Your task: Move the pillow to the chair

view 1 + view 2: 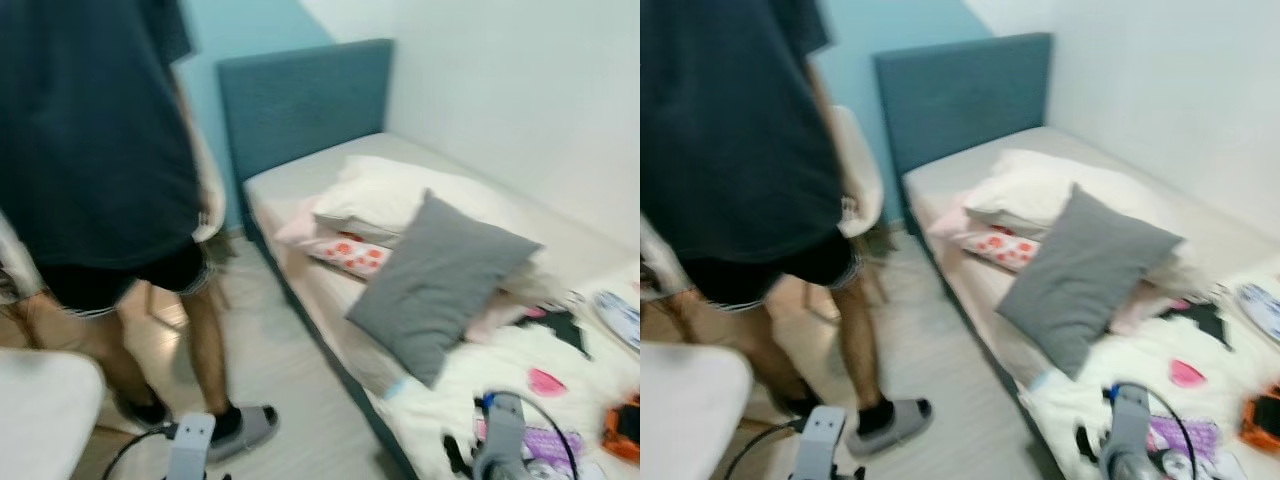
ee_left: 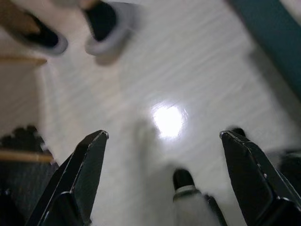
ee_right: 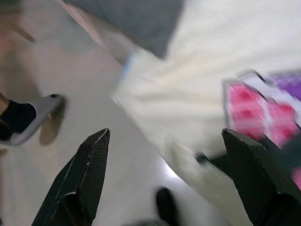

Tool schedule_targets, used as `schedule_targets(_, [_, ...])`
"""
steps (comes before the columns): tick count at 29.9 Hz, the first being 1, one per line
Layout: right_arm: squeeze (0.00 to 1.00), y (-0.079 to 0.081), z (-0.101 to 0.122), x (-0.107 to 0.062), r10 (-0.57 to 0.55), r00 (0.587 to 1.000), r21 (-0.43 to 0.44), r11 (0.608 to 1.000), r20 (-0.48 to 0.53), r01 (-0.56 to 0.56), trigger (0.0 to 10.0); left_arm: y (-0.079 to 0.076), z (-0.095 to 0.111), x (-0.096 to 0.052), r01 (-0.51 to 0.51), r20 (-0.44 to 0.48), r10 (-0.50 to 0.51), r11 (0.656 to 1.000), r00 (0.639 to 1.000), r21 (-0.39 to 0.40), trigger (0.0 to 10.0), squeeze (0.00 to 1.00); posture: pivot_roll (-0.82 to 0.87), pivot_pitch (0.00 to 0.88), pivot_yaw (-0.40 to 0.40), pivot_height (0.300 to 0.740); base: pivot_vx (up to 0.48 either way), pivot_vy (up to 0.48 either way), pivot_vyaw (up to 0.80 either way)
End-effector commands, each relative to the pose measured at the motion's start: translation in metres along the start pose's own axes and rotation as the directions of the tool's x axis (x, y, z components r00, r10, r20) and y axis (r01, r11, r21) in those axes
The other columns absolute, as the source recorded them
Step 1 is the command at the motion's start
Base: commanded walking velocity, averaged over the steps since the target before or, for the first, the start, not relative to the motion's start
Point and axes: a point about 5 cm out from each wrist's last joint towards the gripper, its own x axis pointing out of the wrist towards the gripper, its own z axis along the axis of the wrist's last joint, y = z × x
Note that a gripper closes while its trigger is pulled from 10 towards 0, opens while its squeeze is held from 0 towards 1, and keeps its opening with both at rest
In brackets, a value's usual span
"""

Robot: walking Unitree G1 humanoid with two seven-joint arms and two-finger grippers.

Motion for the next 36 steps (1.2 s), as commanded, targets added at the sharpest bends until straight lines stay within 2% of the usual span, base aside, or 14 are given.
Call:
schedule_targets(1, [0.00,0.009,0.010,0.003,0.048,0.997,0.027,0.998,0.059,-0.050,10.0,0.004,0.010,0.002,-0.009,0.041,0.010,1.000,0.999,-0.024,10.0,0.00,0.00,0.000,0.040,0.740,0.000,0.000,-0.69])
schedule_targets(4, [0.00,0.026,0.027,0.008,0.138,0.980,0.055,0.988,0.142,-0.147,10.0,0.009,0.021,0.003,-0.028,0.087,0.033,0.998,0.996,-0.051,10.0,0.00,0.00,0.000,0.032,0.740,0.304,0.000,-0.38])
schedule_targets(7, [0.00,0.034,0.038,0.010,0.173,0.969,0.048,0.982,0.179,-0.184,10.0,0.011,0.024,0.003,-0.040,0.101,0.047,0.997,0.994,-0.067,10.0,0.00,0.01,0.000,0.027,0.740,0.411,0.000,0.00])
schedule_targets(12, [0.00,0.039,0.053,0.012,0.201,0.954,0.046,0.975,0.222,-0.216,10.0,0.011,0.024,0.003,-0.036,0.103,0.043,0.996,0.994,-0.078,10.0,0.00,0.01,0.000,0.023,0.740,0.447,0.000,0.00])
schedule_targets(16, [0.00,0.040,0.058,0.013,0.201,0.955,0.025,0.977,0.217,-0.211,10.0,0.009,0.022,0.003,-0.022,0.098,0.029,0.997,0.995,-0.078,10.0,0.00,0.01,0.000,0.021,0.740,0.437,0.000,-0.39])
schedule_targets(26, [0.00,0.032,0.061,0.012,0.156,0.960,0.064,0.982,0.234,-0.176,10.0,-0.001,0.012,0.002,0.012,0.073,-0.008,0.999,0.997,-0.053,10.0,0.00,0.00,0.000,0.031,0.740,0.364,0.000,-0.74])
schedule_targets(31, [0.00,0.029,0.062,0.012,0.137,0.959,0.085,0.983,0.246,-0.162,10.0,0.000,0.012,0.002,0.006,0.069,-0.003,0.999,0.998,-0.050,10.0,0.00,0.00,0.000,0.032,0.740,0.281,0.000,-0.73])
schedule_targets(36, [0.00,0.027,0.060,0.012,0.121,0.968,0.102,0.984,0.221,-0.146,10.0,0.004,0.012,0.002,-0.036,0.053,0.038,0.999,0.998,-0.039,10.0,0.00,-0.01,0.000,0.034,0.740,0.000,0.000,0.00])
